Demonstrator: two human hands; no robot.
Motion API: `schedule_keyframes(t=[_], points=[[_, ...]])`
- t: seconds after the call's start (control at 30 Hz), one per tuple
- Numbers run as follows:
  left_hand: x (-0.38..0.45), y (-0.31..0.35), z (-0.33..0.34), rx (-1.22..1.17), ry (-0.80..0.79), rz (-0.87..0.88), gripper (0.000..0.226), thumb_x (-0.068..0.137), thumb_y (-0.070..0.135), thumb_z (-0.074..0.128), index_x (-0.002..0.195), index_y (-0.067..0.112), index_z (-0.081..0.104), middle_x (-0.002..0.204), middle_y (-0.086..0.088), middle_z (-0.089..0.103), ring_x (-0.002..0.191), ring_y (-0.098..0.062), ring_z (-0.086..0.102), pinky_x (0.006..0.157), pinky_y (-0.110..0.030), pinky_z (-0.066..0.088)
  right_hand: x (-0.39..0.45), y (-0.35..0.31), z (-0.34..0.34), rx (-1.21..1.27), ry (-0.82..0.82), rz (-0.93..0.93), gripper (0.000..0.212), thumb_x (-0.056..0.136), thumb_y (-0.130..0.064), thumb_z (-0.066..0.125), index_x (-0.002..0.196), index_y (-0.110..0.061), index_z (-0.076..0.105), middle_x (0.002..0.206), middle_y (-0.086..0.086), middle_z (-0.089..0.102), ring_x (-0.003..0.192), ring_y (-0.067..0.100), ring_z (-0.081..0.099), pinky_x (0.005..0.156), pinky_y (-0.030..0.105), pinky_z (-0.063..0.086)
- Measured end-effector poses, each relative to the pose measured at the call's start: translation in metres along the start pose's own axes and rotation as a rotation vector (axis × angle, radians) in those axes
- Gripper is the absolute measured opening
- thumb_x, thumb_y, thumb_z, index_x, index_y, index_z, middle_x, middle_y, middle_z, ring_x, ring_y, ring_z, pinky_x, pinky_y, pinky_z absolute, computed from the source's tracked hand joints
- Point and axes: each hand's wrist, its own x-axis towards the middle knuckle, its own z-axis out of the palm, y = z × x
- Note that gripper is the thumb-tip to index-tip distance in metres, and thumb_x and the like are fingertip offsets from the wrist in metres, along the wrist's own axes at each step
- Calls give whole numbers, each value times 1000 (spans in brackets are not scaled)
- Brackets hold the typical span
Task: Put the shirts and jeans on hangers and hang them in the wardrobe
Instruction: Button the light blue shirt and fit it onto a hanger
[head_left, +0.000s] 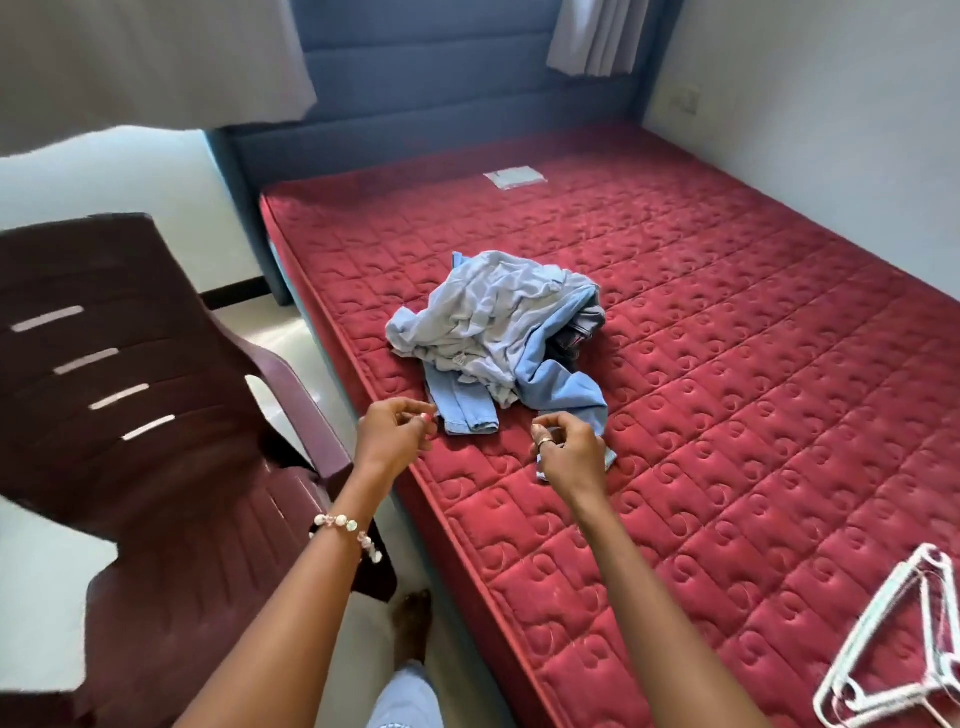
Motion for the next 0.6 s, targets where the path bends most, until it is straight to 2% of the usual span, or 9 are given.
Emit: schedule_keyframes(t=[0.1,0.23,0.33,0.4,0.47,0.53,0.6], points=[[68,-7,-6,76,-26,-101,17,88,3,56,86,14,70,75,-7,73,53,-12,62,43,-16,42,58,8,41,-105,-49,127,11,82,-25,60,73,-30,63,73,-3,69,79,26,66,73,41,55],[168,-18,-11,179,-38,-161,18,84,7,58,80,19,71,69,-3,72,52,-13,61,57,-26,49,142,22,95,-209,-101,233,9,84,-23,59,83,-21,67,89,1,71,95,28,62,77,33,47],[232,-29,-2,255,-52,-177,21,83,9,59,72,25,68,68,-1,72,58,-17,67,67,-34,58,200,35,126,-275,-110,285,10,86,-20,58,90,-14,66,98,13,70,99,35,59,73,33,42],[270,-37,10,276,-55,-187,22,84,8,59,72,25,68,69,-2,72,61,-17,68,71,-37,59,241,47,145,-307,-97,293,12,87,-18,59,94,-10,63,101,17,68,102,36,59,77,34,43],[295,-38,20,290,-36,-170,19,85,8,60,77,22,70,71,-3,73,61,-16,67,66,-30,59,274,55,157,-288,-118,287,17,87,-18,62,101,-9,63,108,18,65,109,34,57,87,34,42],[326,-45,34,275,-9,-180,17,87,5,58,83,16,71,73,-5,72,55,-13,64,52,-18,53,314,70,174,-276,-159,265,25,84,-21,67,109,-16,65,117,18,60,117,33,50,96,33,37],[346,-53,45,236,2,-180,17,87,2,56,85,11,71,74,-6,71,56,-14,64,52,-18,53,342,77,186,-266,-184,253,31,83,-28,69,114,-27,66,129,16,52,127,31,40,107,34,30]])
